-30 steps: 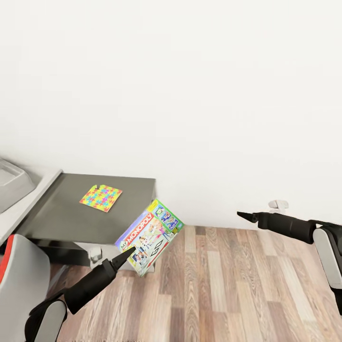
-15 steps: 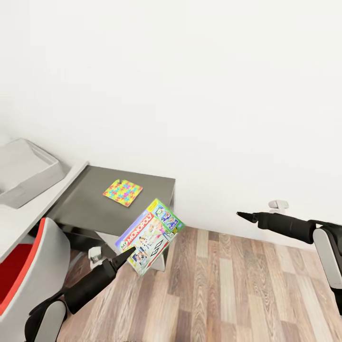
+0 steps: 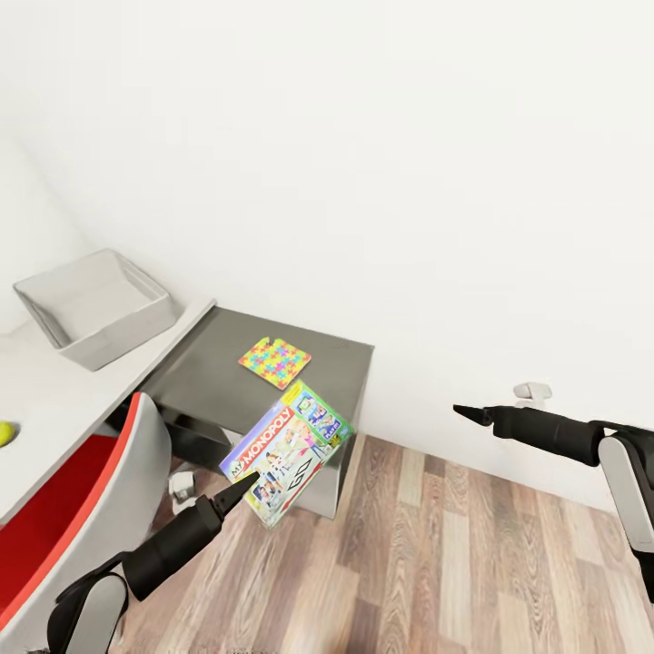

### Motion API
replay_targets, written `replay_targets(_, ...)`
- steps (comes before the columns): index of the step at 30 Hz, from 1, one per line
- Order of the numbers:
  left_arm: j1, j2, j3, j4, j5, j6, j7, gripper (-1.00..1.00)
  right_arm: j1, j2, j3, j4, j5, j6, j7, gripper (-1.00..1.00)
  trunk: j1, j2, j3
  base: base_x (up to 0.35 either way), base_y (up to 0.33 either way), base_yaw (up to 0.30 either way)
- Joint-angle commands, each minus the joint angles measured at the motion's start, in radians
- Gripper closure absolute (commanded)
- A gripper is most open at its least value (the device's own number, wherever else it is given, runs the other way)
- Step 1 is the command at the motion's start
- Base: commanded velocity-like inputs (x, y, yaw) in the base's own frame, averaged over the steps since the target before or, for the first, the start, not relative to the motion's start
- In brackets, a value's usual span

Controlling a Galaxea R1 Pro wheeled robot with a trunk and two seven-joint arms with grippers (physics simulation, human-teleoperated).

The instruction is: Put all the toys in the child's room - the three board games (two on the bed and one on the table), the two jigsaw puzzles on the table, and the tennis ball on the table - inside the toy box on the table in the child's room.

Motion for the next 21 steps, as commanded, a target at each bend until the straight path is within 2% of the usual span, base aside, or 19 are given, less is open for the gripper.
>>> replay_targets(1, -0.001, -0.001, 0.002, 0.000, 0.004, 0.007, -0.003, 1.00, -0.001, 0.000, -0.002, -0.001, 0.005, 0.005, 0.008, -1.00, 0.001, -0.002, -0.001, 0.000, 0.000, 0.284)
replay_targets(9, -0.001, -0.001, 0.001, 0.000, 0.004, 0.006, -0.003, 1.00, -0.001, -0.003, -0.003, -0.001, 0.005, 0.005, 0.008, -1.00, 0.001, -0.002, 0.000, 0.000, 0.000, 0.223)
replay_targets(21, -0.001, -0.001, -0.001, 0.000, 0.004, 0.006, -0.006, 1.00, -0.001, -0.004, -0.003, -0.001, 0.003, 0.005, 0.009, -1.00, 0.001, -0.002, -0.004, 0.000, 0.000, 0.052)
